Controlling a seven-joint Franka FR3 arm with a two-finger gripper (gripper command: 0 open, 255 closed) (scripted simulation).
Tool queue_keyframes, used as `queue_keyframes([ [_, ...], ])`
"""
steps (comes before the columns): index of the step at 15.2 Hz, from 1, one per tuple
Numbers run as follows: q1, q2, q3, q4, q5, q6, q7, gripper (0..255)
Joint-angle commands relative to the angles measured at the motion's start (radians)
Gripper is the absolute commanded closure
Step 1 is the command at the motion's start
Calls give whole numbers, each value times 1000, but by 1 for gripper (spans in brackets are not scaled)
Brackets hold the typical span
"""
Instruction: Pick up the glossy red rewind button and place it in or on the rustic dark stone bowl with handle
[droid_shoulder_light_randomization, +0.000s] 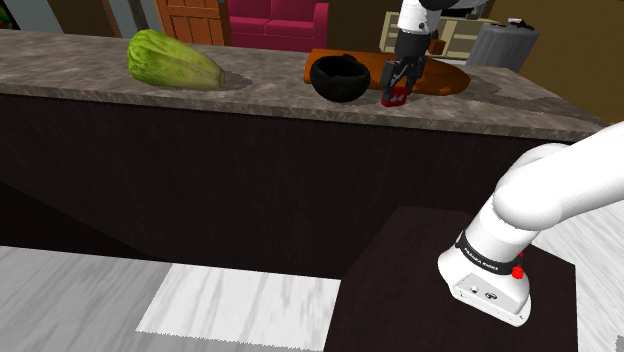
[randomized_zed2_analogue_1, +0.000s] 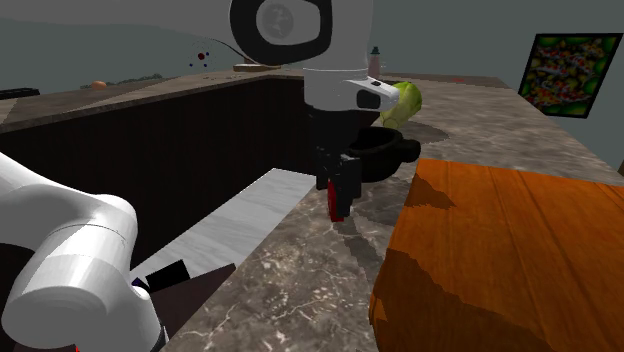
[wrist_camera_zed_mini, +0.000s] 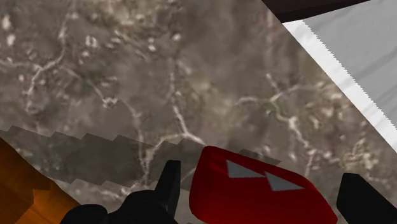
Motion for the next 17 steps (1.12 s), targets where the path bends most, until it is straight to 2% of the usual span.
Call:
queue_keyframes([
  [1, 0, -1, 0, -6, 0, 5, 0, 0],
  [6, 0, -1, 0, -5, 0, 5, 0, 0],
  [7, 0, -1, 0, -5, 0, 5, 0, 255],
  [17, 0, -1, 0, 8, 0, -9, 0, 255],
])
